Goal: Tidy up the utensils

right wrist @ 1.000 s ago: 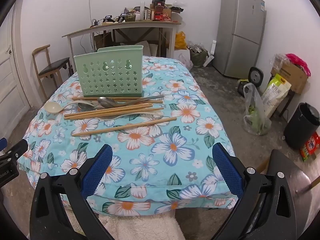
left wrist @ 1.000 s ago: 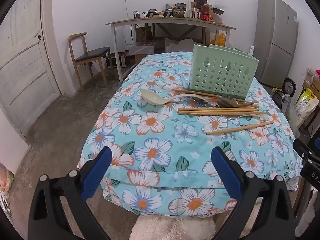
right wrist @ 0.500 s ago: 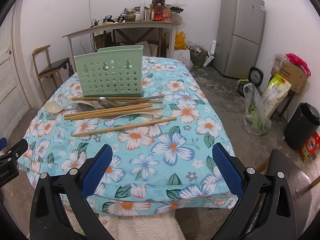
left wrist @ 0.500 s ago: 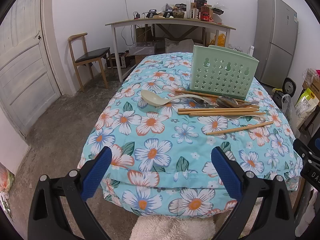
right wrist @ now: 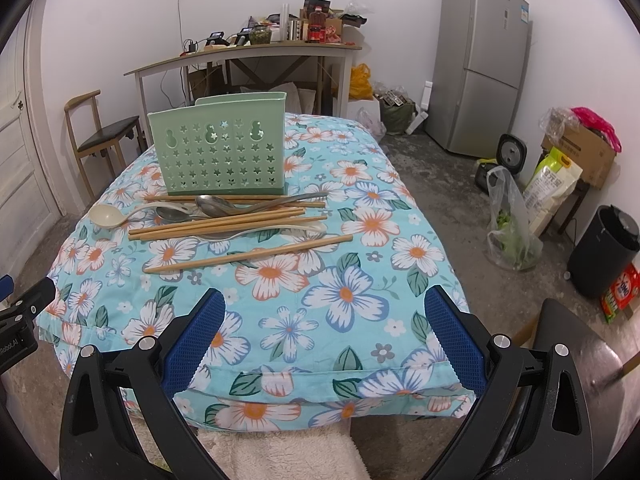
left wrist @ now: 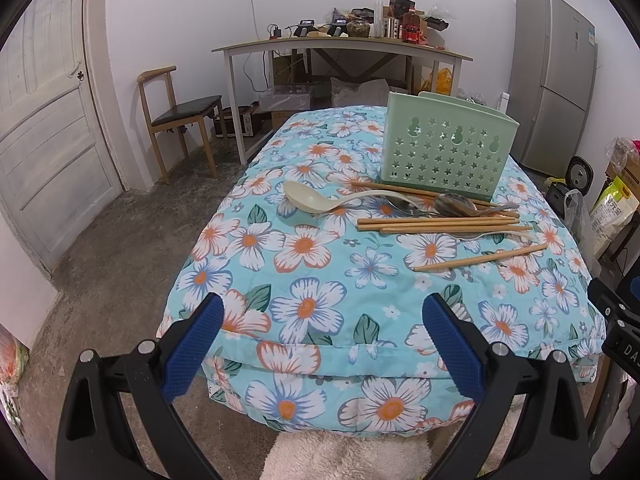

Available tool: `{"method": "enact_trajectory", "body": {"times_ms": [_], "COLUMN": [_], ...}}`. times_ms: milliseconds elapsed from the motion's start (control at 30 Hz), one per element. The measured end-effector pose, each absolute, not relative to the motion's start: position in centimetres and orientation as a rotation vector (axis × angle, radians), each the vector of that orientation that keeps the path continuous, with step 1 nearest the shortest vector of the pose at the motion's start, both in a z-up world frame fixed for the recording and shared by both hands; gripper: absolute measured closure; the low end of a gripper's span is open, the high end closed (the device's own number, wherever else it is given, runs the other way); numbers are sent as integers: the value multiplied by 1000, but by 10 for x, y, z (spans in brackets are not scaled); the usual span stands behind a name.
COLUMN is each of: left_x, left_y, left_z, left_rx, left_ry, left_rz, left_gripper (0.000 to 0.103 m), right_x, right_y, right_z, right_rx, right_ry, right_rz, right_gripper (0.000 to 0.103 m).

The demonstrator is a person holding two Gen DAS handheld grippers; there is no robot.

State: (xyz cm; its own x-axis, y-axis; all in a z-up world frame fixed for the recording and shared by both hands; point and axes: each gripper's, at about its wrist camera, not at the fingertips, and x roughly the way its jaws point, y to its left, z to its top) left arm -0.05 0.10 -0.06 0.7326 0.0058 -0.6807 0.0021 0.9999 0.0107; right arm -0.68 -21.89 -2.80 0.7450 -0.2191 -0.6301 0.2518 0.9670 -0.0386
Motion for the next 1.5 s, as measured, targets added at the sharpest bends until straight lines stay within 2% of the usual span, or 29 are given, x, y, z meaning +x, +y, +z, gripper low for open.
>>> {"method": "enact_trajectory", "body": {"times_ms": [1500], "left_x": [-1], "left_y": [1], "left_z": [-1], "left_rx": [11], "left_ry": [749], "left_rz": [2], "left_gripper": [6], "right_x": [-12], "right_y": [-216], "right_z": [-25], "right_rx": [49], "right_ry": [683], "right_rz": [-257], "right_gripper": [8]}}
